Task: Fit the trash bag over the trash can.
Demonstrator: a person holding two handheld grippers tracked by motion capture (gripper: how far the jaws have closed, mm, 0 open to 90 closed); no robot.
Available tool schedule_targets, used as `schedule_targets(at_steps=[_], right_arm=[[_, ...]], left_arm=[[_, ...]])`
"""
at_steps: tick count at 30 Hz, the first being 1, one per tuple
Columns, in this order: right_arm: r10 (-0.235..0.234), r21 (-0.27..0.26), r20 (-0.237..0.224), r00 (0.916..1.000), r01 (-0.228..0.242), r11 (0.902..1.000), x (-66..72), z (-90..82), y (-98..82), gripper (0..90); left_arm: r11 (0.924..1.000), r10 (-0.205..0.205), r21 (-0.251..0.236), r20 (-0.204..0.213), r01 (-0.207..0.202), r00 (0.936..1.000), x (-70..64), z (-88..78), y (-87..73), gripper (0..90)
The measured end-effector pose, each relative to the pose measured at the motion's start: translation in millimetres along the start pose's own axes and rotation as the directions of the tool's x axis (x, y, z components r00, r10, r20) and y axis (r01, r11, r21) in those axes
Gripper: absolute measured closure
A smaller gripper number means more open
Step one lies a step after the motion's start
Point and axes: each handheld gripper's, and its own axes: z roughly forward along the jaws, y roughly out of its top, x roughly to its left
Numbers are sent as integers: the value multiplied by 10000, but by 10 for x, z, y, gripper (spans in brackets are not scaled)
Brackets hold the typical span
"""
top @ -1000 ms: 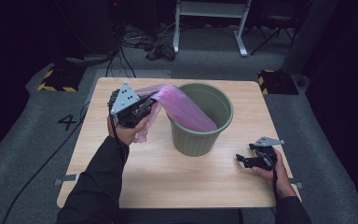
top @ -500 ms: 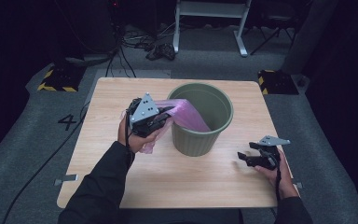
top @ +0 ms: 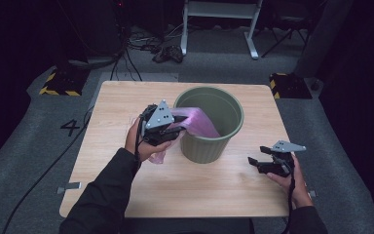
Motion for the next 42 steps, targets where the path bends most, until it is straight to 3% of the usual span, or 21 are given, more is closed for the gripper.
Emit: schedule_targets(at_steps=[3, 7, 13, 17, 19, 23, 27, 29, 32, 36, 42], right_arm=[[-102, -415, -29, 9999, 100, 9991, 31, -105, 82, 275], [-331, -1085, -179, 9993, 310, 9936, 114, -281, 241, 275], [-961, -1958, -374, 9947, 870, 9768, 273, -536, 514, 268], [-1441, -2339, -522, 9882, 1282, 9638, 384, -649, 704, 253], [-1663, -2358, -482, 9849, 1506, 9601, 442, -674, 782, 250], [-1979, -2390, -461, 9791, 1815, 9539, 536, -666, 904, 257], [-2077, -2392, -587, 9764, 1882, 9526, 577, -620, 959, 261], [-2150, -2461, -606, 9747, 1941, 9496, 595, -614, 972, 266], [-2186, -2450, -621, 9738, 1975, 9492, 610, -612, 981, 269], [-2209, -2426, -662, 9730, 1991, 9495, 604, -600, 972, 271], [-2171, -2344, -705, 9736, 1953, 9523, 591, -581, 948, 274]], left_arm=[[9994, -353, -7, -180, 353, 9992, 17, 2, 9, 531], [9977, -675, -94, 145, 676, 9976, 52, -30, -8, 363], [9978, -659, 66, 690, 656, 9954, 66, -113, -36, 310], [9978, -625, -204, 141, 628, 9979, 50, -223, -78, 322], [9957, -807, -420, 311, 820, 9963, 58, -312, -114, 306], [9967, -810, -60, 616, 815, 9948, 32, -394, -174, 229], [9977, -600, 346, 704, 577, 9957, -16, -397, -253, 308], [9972, -668, 367, 579, 648, 9961, -14, -418, -296, 309], [9934, -1126, 251, 396, 1117, 9928, 9, -463, -377, 302], [9904, -1374, 118, -123, 1375, 9904, 28, -530, -499, 208], [9875, -1567, 108, -216, 1570, 9874, 31, -547, -658, 193]])
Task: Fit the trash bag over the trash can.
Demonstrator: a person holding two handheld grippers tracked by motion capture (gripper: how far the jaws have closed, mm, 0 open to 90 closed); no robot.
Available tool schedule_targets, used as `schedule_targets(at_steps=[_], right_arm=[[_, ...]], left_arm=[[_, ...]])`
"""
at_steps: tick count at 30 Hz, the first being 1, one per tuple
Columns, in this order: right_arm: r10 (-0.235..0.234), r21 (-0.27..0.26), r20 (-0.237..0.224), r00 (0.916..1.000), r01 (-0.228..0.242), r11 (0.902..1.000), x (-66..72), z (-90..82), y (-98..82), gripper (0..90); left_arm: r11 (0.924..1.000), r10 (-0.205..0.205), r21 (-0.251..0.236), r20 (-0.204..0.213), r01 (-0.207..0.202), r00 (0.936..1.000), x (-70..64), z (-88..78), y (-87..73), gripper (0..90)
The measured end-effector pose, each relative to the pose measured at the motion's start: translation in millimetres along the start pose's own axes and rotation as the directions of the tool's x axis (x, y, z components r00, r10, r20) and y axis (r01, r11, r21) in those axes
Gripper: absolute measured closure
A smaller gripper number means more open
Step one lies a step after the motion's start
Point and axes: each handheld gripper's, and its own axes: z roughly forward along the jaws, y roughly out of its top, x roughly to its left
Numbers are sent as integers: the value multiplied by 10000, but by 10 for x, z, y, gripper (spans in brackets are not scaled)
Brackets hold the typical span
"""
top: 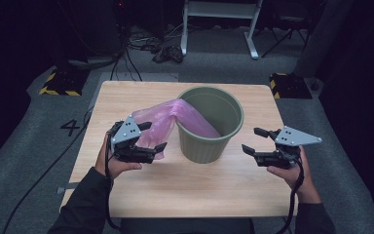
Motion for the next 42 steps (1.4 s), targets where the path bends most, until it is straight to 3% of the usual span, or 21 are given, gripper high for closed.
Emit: schedule_targets(at_steps=[1, 4, 5, 13, 16, 18, 29, 38, 42], right_arm=[[-31, 13, 9, 10000, 31, 10000, 0, 2, 0, 274], [-42, 67, 18, 10000, 42, 10000, 3, 15, 11, 275], [-45, 74, 4, 10000, 45, 10000, 8, 17, 20, 275], [-270, 56, -36, 9996, 270, 9996, 41, 39, 106, 275], [-294, 20, -55, 9996, 294, 9996, 46, 37, 131, 278], [-335, -14, -15, 9994, 335, 9994, 50, 32, 150, 280], [-755, -29, -237, 9969, 755, 9971, 130, 128, 416, 289], [-1089, 107, -288, 9936, 1092, 9940, 176, 318, 622, 291], [-1362, 189, -108, 9906, 1364, 9905, 201, 405, 709, 282]], left_arm=[[10000, 29, 65, -177, -28, 9998, -1, 21, -20, 194], [9999, -55, 106, -38, 55, 10000, 26, 85, -44, 251], [9998, -11, 211, -213, 16, 9998, 34, 118, -43, 273], [9994, 286, 230, -438, -277, 9986, 144, 253, -56, 703], [9988, 480, 138, -575, -473, 9972, 169, 255, -53, 829], [9987, 518, 55, -401, -516, 9979, 179, 246, -49, 873], [9887, 1476, -280, 144, -1472, 9889, 43, 131, 212, 892], [9747, 2233, -201, 463, -2226, 9736, -71, 193, 416, 897], [9675, 2527, -165, 677, -2522, 9652, -149, 237, 487, 898]])
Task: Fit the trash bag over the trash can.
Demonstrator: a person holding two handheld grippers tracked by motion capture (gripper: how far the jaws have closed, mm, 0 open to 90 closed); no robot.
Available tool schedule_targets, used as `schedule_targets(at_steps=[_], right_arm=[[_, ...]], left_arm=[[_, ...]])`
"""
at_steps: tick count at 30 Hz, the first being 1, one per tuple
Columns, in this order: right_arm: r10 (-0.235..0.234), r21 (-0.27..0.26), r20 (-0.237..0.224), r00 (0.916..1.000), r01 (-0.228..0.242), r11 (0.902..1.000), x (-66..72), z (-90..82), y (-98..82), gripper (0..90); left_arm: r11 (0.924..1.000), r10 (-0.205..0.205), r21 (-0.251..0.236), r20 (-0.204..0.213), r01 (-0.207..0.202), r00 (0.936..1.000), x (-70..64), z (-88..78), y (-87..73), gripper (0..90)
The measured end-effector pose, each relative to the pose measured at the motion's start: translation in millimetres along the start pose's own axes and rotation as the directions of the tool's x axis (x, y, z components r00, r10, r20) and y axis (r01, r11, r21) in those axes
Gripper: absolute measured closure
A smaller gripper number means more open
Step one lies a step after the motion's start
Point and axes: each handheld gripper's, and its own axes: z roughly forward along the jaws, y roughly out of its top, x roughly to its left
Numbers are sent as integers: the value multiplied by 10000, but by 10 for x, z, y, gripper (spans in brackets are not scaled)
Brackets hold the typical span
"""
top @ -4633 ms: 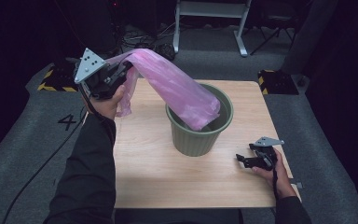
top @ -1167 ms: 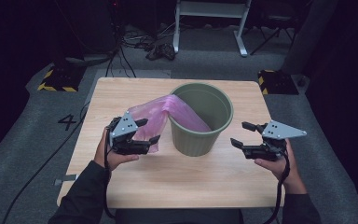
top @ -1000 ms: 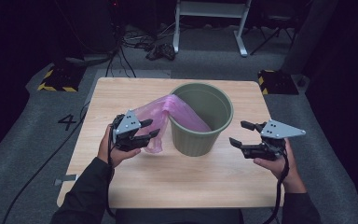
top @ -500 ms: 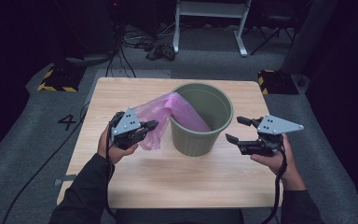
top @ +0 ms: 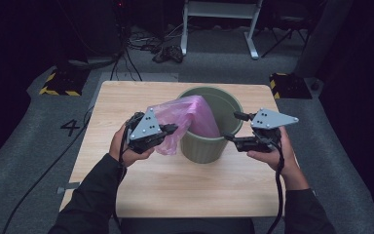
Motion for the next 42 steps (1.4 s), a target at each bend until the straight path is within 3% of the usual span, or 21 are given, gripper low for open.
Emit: schedule_targets(at_steps=[3, 11, 14, 16, 20, 21, 24, 27, 34, 38, 42], right_arm=[[133, -45, -192, 9997, -134, 9999, -8, 59, 31, 280], [-191, -30, -625, 9979, 189, 9998, 93, 218, 117, 262], [-330, 27, -533, 9980, 332, 9994, 134, 267, 131, 274], [-273, 49, -330, 9991, 275, 9996, 138, 296, 136, 359], [-432, 44, -41, 9991, 432, 9991, 147, 350, 127, 708], [-474, 16, -26, 9989, 474, 9989, 153, 355, 121, 759], [-576, 111, 153, 9982, 575, 9983, 162, 372, 83, 875], [-361, 132, 317, 9988, 357, 9993, 128, 373, 36, 900], [108, 244, 635, 9979, -123, 9996, 24, 301, -46, 900], [165, 423, 717, 9973, -196, 9989, -43, 253, -100, 900], [248, 508, 794, 9965, -289, 9983, -122, 208, -166, 900]], left_arm=[[9998, 180, 19, 129, -181, 9998, -32, 32, 44, 898], [9996, 271, -99, 406, -268, 9988, -99, 91, 111, 898], [9996, 273, -138, 550, -266, 9981, -120, 124, 128, 898], [9996, 272, -140, 640, -264, 9976, -137, 148, 135, 898], [9995, 264, -186, 753, -251, 9968, -173, 187, 150, 897], [9995, 256, -199, 788, -241, 9966, -179, 196, 152, 896], [9995, 266, -174, 832, -252, 9962, -197, 212, 154, 878], [9994, 305, -159, 848, -293, 9959, -216, 196, 148, 858], [9997, 20, -239, 764, -2, 9971, -247, 8, 66, 543], [9970, -502, -578, 241, 516, 9984, -250, -194, -57, 387], [9902, -1068, -977, -677, 999, 9920, -226, -391, -207, 263]])
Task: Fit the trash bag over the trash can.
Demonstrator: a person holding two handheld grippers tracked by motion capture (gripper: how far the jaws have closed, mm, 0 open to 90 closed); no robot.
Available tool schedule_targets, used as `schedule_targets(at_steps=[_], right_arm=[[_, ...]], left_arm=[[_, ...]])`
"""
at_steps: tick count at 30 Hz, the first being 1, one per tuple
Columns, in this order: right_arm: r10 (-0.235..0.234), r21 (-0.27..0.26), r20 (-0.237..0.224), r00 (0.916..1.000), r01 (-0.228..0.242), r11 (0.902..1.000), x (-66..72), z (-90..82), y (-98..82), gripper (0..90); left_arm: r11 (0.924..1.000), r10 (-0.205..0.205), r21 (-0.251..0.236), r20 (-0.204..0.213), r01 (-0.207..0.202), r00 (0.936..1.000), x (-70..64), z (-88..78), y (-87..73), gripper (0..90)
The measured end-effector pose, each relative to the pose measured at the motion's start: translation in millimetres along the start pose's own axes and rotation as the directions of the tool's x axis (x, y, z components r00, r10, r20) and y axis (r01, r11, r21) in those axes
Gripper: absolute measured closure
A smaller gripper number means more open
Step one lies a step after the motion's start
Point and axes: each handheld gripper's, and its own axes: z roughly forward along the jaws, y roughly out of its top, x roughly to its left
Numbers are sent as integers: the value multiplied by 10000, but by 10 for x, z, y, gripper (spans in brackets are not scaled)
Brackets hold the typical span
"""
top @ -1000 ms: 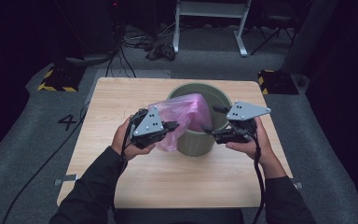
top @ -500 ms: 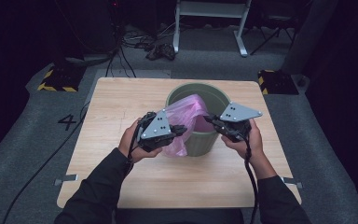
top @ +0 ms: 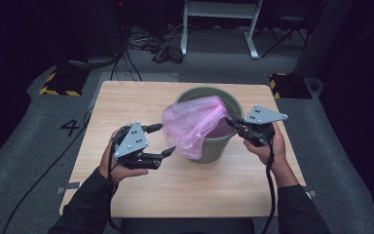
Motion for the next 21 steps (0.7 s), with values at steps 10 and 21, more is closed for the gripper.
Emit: schedule_targets(at_steps=[10, 21], right_arm=[[-8, 182, -64, 10000, 9, 9998, -83, -6, -70, 900], [-138, -95, 35, 9999, 139, 9999, -90, -79, -133, 708]], left_arm=[[9923, -1122, -478, 464, 1144, 9926, 174, 57, -110, 218], [9981, -516, -305, 662, 537, 9965, 87, 364, 18, 516]])
